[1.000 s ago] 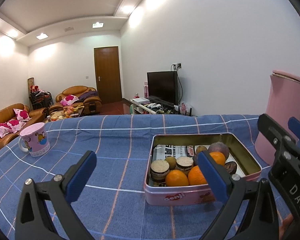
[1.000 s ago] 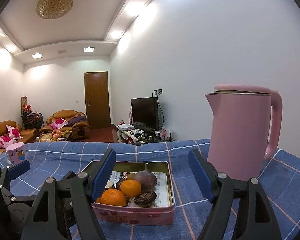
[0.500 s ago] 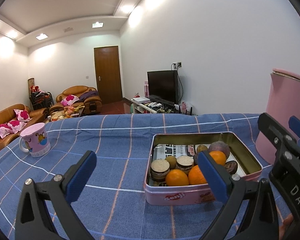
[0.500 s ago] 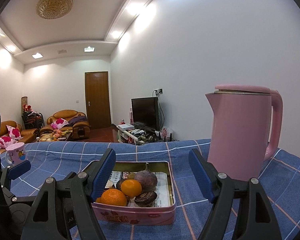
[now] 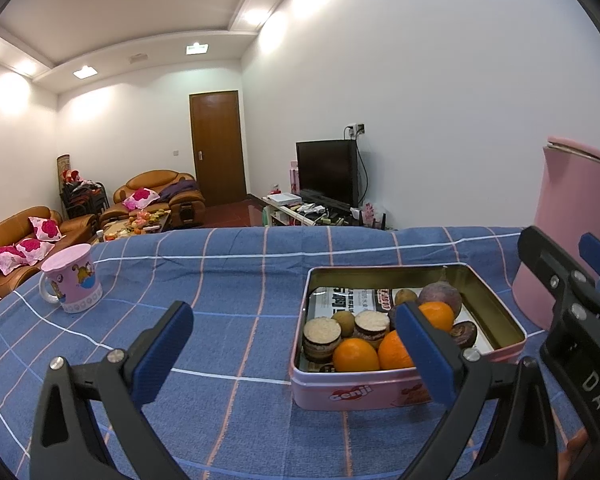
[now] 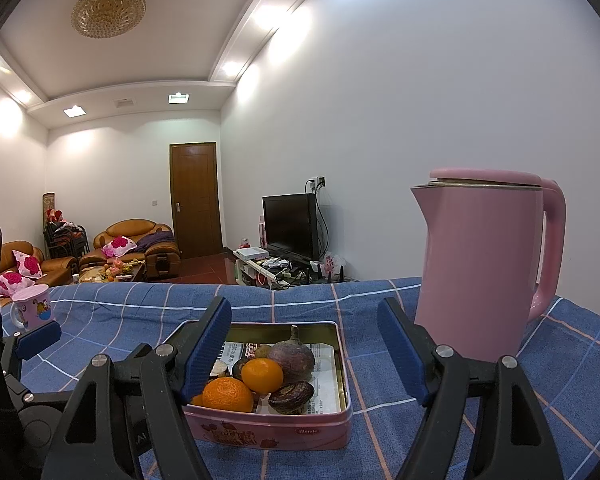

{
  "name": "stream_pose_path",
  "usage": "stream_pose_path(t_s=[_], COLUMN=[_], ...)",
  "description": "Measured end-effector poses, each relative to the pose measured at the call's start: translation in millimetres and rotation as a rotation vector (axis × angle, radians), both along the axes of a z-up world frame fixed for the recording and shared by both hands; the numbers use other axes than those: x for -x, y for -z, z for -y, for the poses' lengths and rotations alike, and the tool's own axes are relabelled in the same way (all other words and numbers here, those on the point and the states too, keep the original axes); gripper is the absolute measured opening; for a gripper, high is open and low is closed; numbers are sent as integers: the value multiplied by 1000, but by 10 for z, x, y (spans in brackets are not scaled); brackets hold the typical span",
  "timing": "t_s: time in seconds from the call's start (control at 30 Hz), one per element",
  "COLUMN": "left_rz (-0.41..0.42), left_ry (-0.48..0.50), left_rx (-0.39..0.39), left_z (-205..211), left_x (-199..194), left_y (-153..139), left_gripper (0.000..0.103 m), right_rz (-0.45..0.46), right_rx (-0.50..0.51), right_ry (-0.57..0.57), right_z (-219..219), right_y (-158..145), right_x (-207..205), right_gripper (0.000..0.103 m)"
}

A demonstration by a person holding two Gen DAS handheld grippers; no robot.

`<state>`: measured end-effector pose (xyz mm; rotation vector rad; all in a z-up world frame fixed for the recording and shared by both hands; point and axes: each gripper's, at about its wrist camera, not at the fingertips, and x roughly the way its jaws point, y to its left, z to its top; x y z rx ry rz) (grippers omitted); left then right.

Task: Organize fruits

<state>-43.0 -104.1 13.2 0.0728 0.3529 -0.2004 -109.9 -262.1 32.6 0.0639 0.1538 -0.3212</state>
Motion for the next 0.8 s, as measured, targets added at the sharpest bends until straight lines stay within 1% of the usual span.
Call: stream_pose_path(t_s=[0.8], left_rz=[-2], left_ry=[3], left_rx=[-13], left_z=[27], left_x=[-12], left_y=[9], left_gripper=[103], right_rz=[-3], right_rx=[-1], right_ry=[0], right_z=[-3], right_y=[2], right_x=[-2], right_gripper=[77])
